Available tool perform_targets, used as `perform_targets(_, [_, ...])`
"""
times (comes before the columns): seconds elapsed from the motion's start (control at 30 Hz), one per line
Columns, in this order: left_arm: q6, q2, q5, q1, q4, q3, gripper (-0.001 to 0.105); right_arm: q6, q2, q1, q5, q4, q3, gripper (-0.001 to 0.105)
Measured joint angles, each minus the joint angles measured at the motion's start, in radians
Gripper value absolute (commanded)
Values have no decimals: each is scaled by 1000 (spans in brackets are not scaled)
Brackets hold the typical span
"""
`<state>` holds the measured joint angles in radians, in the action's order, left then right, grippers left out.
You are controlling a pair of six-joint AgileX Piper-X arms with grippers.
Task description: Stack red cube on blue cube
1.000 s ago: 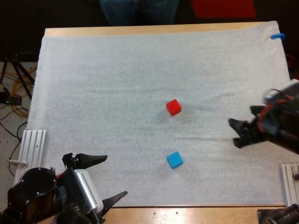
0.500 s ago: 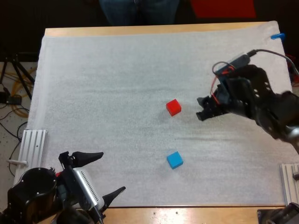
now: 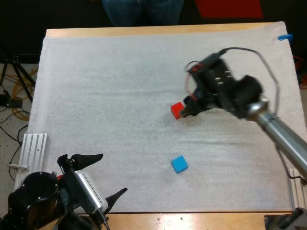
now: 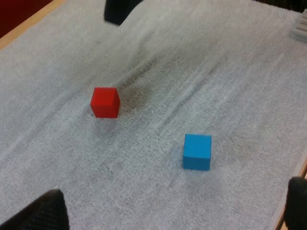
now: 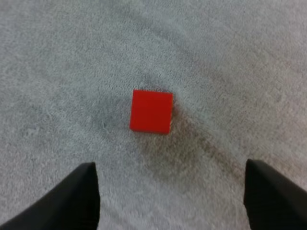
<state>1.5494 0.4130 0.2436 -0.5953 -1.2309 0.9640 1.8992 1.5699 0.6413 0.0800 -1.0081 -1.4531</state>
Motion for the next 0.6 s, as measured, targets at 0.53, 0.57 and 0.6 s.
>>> perform_targets(0.53, [0,0,0,0,0,0,87,-91,401,20,-8,-43,-211,62])
perform_targets(0.57, [0,0,0,0,0,0,87,-95,416,20,-8,-47,-211,62])
perform_targets(0.6, [0,0,0,0,0,0,87,-100,426,20,-8,-49,-211,62])
